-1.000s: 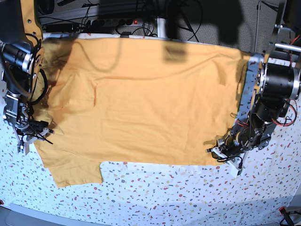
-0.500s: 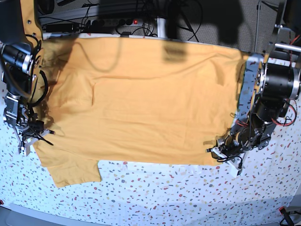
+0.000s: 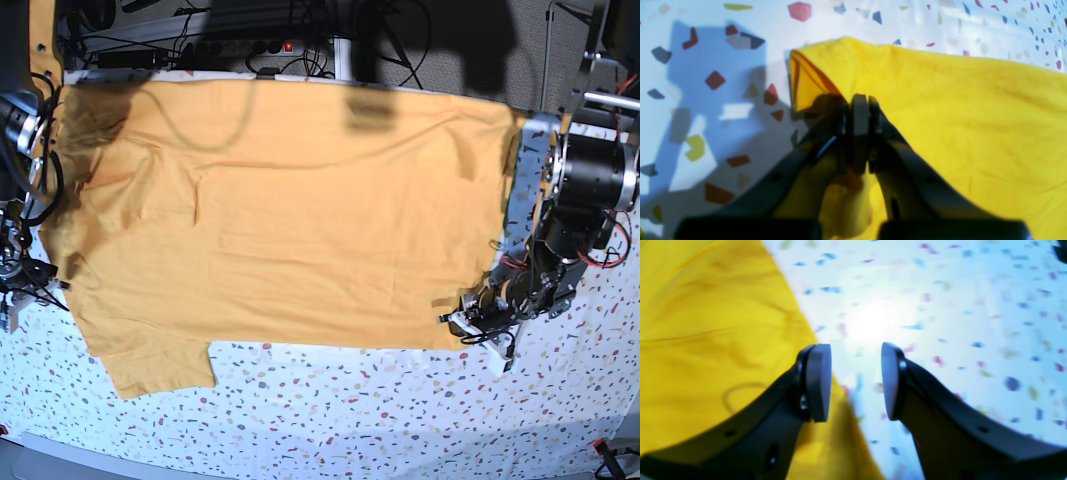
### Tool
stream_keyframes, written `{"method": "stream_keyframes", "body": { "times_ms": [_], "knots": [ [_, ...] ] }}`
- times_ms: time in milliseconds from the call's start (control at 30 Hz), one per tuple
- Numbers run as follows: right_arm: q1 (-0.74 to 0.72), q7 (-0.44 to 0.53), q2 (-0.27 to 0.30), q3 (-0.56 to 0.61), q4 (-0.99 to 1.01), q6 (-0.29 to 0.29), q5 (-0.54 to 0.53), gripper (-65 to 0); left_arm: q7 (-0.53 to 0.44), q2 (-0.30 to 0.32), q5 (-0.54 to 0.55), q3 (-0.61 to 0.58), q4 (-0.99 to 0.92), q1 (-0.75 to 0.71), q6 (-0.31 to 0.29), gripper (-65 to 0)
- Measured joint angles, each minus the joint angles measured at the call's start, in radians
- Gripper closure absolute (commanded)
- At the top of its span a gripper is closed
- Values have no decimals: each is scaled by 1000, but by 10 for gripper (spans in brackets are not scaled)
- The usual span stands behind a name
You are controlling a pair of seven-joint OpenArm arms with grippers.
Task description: Fold the T-shirt properly
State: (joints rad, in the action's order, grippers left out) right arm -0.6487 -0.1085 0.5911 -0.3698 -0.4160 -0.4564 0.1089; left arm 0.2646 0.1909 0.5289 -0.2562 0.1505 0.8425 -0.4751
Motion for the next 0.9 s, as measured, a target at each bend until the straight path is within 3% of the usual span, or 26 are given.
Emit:
{"method": "stream_keyframes", "body": {
  "times_ms": [133, 333, 433, 567, 900],
  "knots": [
    [0, -12, 21, 0, 0, 0, -3, -261, 0, 0, 3, 0, 0, 0, 0, 0],
    [0, -30, 21, 0, 0, 0, -55, -472, 0, 0, 3, 0, 0, 0, 0, 0],
    [0, -85, 21, 0, 0, 0, -59, -471, 0, 0, 3, 0, 0, 0, 0, 0],
    [4, -230, 19, 0, 0, -1, -115, -470, 0, 0, 3, 0, 0, 0, 0, 0],
    [23, -237, 19, 0, 0, 1, -131, -464, 0, 0, 3, 0, 0, 0, 0, 0]
  ]
}}
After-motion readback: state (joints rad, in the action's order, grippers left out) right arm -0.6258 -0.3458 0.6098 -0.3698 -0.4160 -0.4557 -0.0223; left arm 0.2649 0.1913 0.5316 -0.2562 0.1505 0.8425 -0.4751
